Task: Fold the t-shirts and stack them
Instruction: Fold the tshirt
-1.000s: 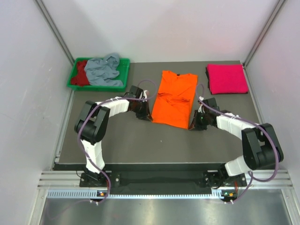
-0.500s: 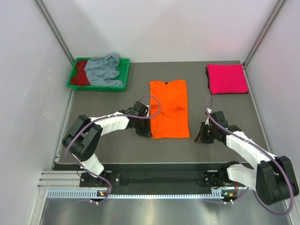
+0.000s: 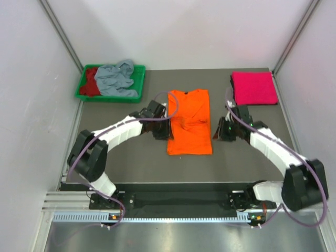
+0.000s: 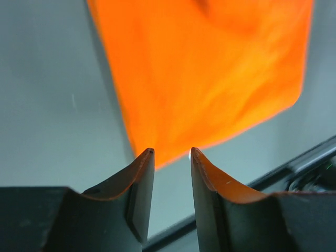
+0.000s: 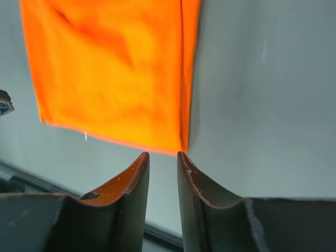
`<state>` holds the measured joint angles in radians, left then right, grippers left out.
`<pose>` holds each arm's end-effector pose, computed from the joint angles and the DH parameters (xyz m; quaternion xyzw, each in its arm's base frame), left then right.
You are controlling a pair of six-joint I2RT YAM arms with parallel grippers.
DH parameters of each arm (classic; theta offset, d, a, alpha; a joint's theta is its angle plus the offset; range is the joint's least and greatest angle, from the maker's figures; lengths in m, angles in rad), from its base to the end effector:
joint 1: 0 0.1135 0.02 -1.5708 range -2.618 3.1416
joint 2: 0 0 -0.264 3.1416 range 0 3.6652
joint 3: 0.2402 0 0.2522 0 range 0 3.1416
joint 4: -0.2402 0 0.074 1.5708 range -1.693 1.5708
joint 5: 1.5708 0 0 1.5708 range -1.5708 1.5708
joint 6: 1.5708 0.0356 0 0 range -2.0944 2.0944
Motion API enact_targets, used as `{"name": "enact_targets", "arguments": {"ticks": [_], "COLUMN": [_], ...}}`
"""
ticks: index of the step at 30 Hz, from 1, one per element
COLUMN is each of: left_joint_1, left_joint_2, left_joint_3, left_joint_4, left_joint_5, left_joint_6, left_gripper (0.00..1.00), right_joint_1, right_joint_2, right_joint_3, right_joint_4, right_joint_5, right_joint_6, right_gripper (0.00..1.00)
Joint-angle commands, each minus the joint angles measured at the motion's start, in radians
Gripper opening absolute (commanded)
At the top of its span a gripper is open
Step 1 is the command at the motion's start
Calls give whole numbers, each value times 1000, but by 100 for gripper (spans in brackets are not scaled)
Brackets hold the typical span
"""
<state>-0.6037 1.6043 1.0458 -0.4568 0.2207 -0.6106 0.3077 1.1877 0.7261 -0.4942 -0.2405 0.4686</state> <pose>0.2637 -0.1913 0.2060 0.0269 0.9559 -0.2425 0.1634 0.2166 0.0777 0.2143 0.0399 0.9461 0.2196 0.2349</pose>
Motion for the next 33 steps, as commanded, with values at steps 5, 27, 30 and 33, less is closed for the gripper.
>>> {"name": "enact_targets", "arguments": {"ticks": [5,27,30,33], "left_joint_1": [122,205,209,213], "left_joint_2": [203,465,491,511], "left_joint_3": [183,395,427,456], "left_joint_4": [96,155,132,116], "left_joint_5": [75,75,63,45], "left_joint_6": [38,80,86,92], "left_gripper": [38,38,38,37], "right_joint_1": [-35,-51,-50,-50], "right_joint_2": [331,550,579,608], "right_joint_3": [340,452,478,501], "right_joint_4": [72,210,206,194], "right_joint_5": [24,-180,-235,-266], "right_joint_6": [-318,-697,-757,-812], "right_gripper": [20,43,44,45]}}
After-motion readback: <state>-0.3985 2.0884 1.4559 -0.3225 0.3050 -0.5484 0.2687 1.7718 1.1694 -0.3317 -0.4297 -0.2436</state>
